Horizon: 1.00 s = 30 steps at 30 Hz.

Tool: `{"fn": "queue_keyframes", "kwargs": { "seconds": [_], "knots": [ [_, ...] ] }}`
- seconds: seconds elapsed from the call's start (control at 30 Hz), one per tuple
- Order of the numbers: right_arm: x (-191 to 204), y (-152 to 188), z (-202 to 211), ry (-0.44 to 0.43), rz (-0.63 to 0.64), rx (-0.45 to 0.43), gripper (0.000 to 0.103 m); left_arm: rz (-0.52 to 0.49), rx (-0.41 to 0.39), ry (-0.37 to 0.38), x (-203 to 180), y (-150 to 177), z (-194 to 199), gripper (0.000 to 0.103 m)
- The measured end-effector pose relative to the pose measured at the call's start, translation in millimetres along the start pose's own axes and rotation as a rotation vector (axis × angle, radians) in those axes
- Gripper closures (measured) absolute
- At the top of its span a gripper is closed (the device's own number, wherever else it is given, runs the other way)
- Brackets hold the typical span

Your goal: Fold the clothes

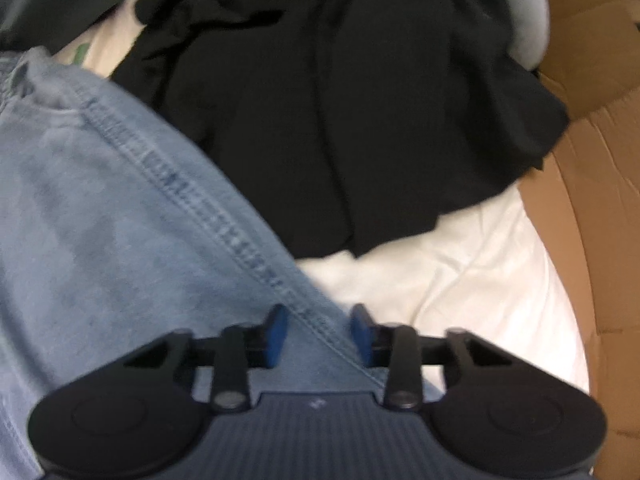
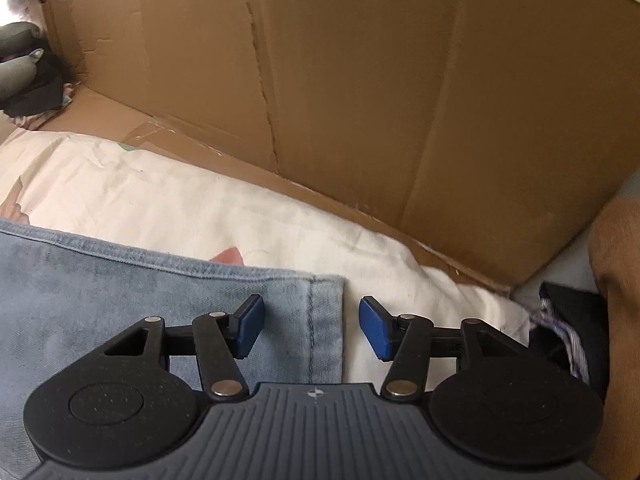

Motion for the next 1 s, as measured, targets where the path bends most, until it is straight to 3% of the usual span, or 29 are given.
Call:
{"fn": "queue_keyframes", "kwargs": {
  "seconds": [0.1,0.17,0.2,0.23,0.6,1.0],
  "knots": [
    [2,-3,-4,-0.025,0.017,0.004,0.044,0.024,0.007,0.036,7,-2,1,0.086],
    [2,-4,-7,-0.040,0.023,0.021,0.060,0.047,0.004,0.072,10,-2,4,0.090],
    [3,-6,-6,-0.044,0.023,0.019,0.077,0.055,-0.001,0.090,12,-3,6,0.092],
    [3,-7,-4,-0.048,0.022,0.016,0.081,0.059,-0.008,0.106,13,-3,8,0.093],
    [-2,-34,27,0.049,0.026,-0.116,0.084,0.023,-0.093,0.208,6,-15,34,0.096],
    [-3,-51,-8,0.129,0.036,-0.036,0.086,0.020,-0.099,0.209,0,-31,18,0.096]
  ]
}}
Point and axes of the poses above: each gripper's, at about its wrist camera, not at the fingertips, and z roughly against the way its jaws point, x to its left, y to its underside, the point moved 8 cm from there along -z, roughly the way its jaws point, and after that the axes turned 4 degrees about -y, right-handed, at the moved point
